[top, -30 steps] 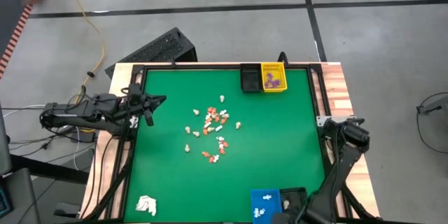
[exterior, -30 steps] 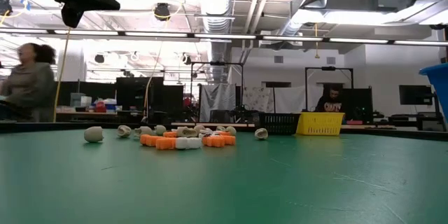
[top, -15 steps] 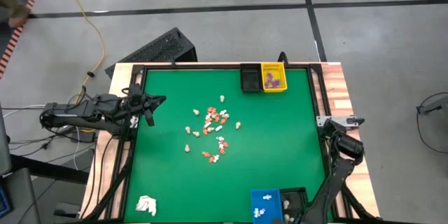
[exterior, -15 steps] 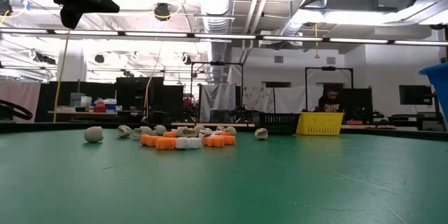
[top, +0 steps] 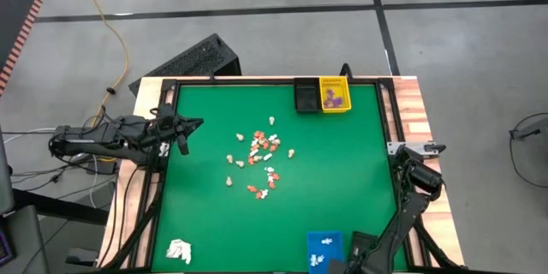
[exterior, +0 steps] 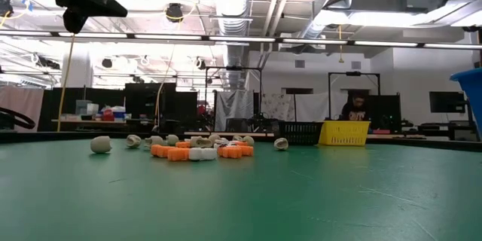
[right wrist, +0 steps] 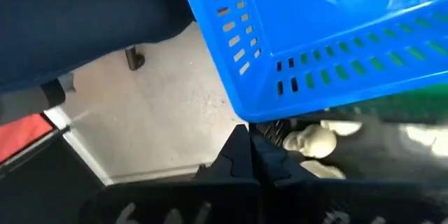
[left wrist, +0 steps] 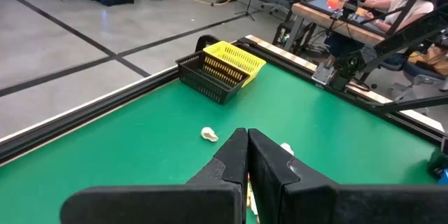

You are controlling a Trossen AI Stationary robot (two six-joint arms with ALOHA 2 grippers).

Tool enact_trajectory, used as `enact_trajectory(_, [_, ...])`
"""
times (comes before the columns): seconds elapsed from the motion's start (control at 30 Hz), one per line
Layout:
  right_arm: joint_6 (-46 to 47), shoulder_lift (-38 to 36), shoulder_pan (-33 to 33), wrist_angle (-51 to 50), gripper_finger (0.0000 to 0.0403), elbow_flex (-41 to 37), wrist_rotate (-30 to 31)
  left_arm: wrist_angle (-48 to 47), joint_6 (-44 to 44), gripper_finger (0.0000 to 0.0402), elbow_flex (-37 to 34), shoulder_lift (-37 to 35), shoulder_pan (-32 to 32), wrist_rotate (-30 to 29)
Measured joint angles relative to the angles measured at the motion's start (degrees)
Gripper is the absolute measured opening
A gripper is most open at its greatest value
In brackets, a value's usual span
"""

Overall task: Sort Halloween decoration
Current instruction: Adjust the bottom baskets

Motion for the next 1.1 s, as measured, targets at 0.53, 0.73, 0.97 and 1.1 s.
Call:
enact_trajectory(0.53, [9.63, -0.13, 2.95, 0.70, 0.0000, 4.72, 1.62, 0.72, 0.22, 0.0000, 0.00, 0.00, -0.02, -0.40])
enact_trajectory(0.73, [22.91, -0.04, 7.09, -4.24, 0.0000, 4.72, -2.21, 0.87, 1.12, 0.0000, 0.00, 0.00, -0.02, -0.55])
enact_trajectory(0.97, [27.72, -0.02, 9.89, -2.28, 0.0000, 4.70, -5.31, 0.85, 1.14, 0.0000, 0.00, 0.00, 0.00, -0.59])
enact_trajectory(1.1, [28.72, -0.02, 9.92, -4.07, 0.0000, 4.70, -7.13, 0.87, 1.16, 0.0000, 0.00, 0.00, -0.02, -0.61])
